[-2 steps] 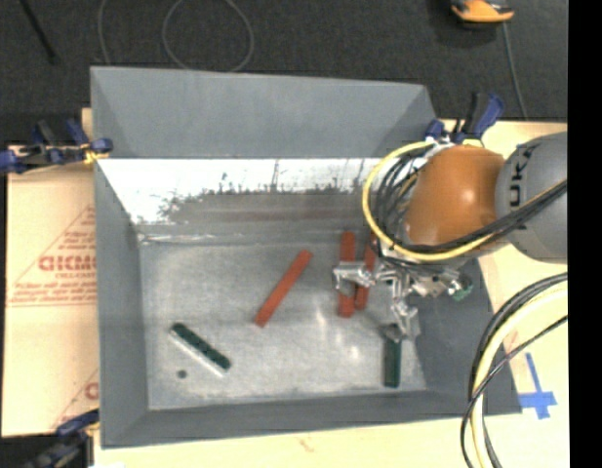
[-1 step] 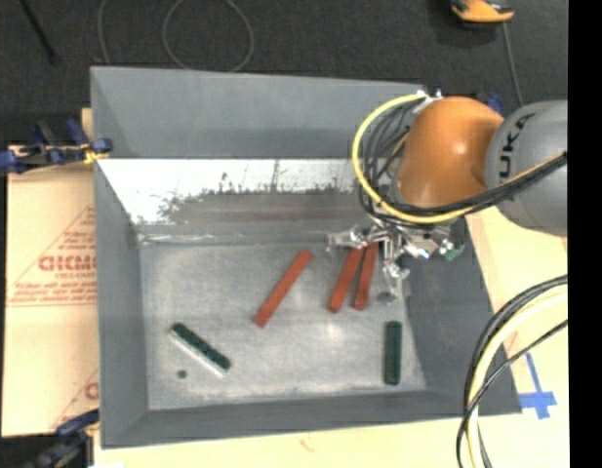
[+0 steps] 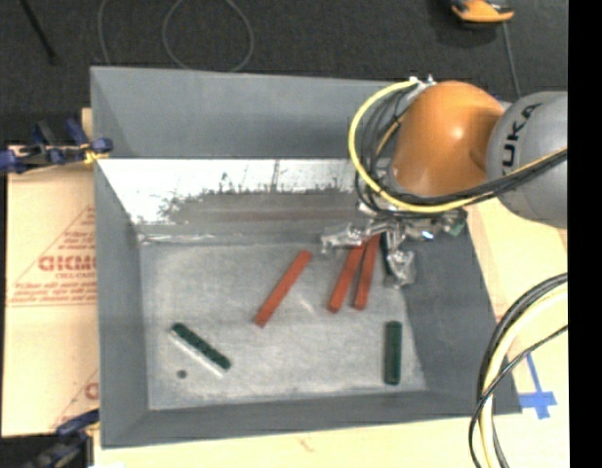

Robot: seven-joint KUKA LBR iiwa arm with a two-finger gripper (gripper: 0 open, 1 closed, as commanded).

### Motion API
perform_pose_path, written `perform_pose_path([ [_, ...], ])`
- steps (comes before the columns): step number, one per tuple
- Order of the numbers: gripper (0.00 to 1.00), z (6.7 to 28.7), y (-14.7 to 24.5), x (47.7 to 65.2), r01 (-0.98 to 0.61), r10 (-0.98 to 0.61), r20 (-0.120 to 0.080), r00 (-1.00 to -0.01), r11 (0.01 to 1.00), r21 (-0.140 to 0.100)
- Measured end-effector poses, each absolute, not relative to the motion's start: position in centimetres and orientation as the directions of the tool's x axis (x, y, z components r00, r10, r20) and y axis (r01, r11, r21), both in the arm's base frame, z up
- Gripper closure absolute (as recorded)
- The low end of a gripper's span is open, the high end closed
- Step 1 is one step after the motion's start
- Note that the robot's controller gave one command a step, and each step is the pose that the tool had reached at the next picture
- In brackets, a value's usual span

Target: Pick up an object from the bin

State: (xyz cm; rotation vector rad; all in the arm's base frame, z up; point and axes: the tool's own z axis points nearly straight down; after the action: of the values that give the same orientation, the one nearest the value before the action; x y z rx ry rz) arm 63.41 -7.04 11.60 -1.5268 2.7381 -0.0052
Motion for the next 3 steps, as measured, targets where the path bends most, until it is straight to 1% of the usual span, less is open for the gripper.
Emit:
perform_pose_path([
  [1,0.00,7.28,-6.76,64.51,-0.978,-0.978,-0.003,-0.208,0.208,-0.011],
  [2,0.00,7.59,-6.75,64.80,-0.977,-0.977,-0.006,-0.214,0.214,-0.010],
  [3,1.00,7.61,-6.83,64.76,-0.976,-0.976,-0.005,-0.218,0.218,-0.008],
])
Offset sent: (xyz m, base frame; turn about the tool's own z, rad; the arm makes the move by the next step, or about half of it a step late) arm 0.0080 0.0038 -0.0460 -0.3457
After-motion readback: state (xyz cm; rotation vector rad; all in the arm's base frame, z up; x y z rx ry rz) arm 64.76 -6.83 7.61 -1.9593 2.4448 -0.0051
